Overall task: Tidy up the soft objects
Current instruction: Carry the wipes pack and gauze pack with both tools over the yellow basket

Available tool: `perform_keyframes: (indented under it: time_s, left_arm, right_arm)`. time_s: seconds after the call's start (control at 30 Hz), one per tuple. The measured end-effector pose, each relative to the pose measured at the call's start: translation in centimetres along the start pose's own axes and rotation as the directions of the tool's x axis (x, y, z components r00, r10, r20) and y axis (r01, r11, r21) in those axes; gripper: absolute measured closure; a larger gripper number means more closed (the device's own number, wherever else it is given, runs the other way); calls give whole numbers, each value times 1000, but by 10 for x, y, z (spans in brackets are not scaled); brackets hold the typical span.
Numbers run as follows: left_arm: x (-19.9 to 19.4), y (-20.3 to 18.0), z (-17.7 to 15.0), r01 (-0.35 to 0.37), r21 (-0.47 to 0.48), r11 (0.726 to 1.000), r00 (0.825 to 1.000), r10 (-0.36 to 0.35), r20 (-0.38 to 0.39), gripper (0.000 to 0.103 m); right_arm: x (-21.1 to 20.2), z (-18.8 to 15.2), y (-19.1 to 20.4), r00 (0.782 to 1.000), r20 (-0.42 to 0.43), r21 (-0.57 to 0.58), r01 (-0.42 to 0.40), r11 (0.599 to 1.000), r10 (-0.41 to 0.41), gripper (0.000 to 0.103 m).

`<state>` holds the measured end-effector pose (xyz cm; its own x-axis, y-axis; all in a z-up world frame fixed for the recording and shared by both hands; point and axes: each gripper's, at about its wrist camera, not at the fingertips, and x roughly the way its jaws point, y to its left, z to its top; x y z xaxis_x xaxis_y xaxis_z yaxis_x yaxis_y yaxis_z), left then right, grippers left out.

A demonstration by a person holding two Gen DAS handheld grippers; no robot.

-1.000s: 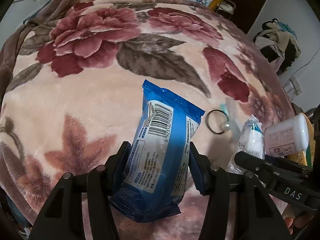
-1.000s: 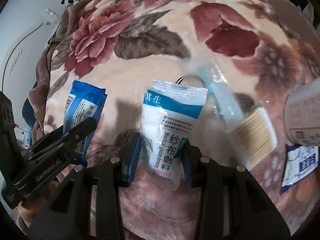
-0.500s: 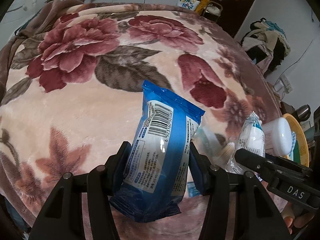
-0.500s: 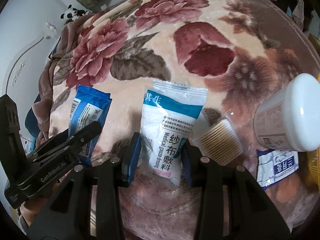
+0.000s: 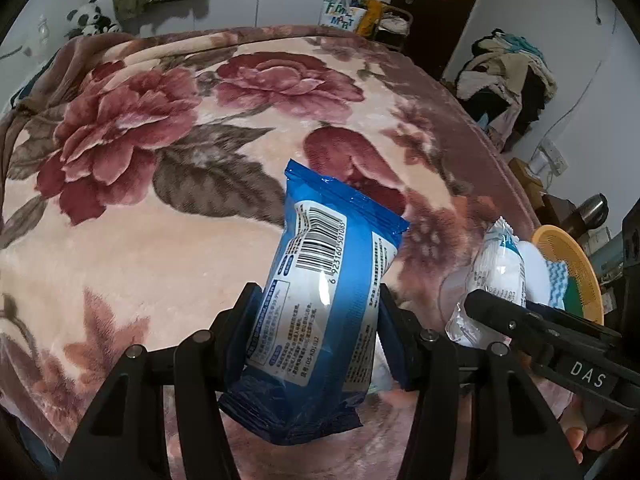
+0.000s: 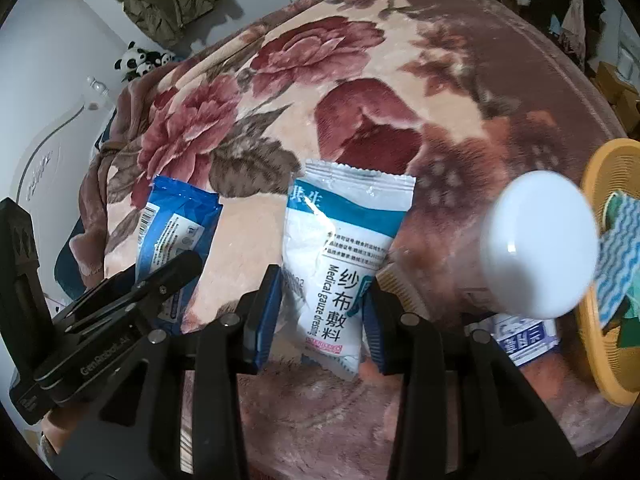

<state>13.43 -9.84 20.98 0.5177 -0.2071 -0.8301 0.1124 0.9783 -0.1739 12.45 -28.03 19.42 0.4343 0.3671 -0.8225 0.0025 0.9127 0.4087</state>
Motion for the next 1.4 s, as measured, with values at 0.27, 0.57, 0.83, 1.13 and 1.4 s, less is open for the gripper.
perform_keyframes:
  time_s: [0.27, 0.57, 0.83, 1.13, 1.4]
  left_arm:
    - [-3, -33, 7, 23, 33, 999, 1000, -23, 4, 46]
    - [-5, -73, 12, 54, 76, 996, 998, -55, 7, 46]
    - [-4, -110, 14, 83, 115, 990, 996, -84, 2, 45]
    - [-2, -157, 15, 121, 166, 979, 993, -121, -8, 45]
    - [5, -204, 14, 163, 221, 962, 987, -160, -30, 45]
  right_arm:
    - [-22, 4, -23, 999, 34, 28, 8, 1000, -9, 64]
    - [-49, 5, -57, 997, 73, 73, 27, 997, -32, 64]
    - [-71, 6, -86, 993, 103, 111, 45, 993, -57, 64]
    - [-92, 3, -122, 988, 128, 162, 63, 985, -84, 64]
    - [-111, -3, -160, 982, 143, 220, 89, 971, -122, 64]
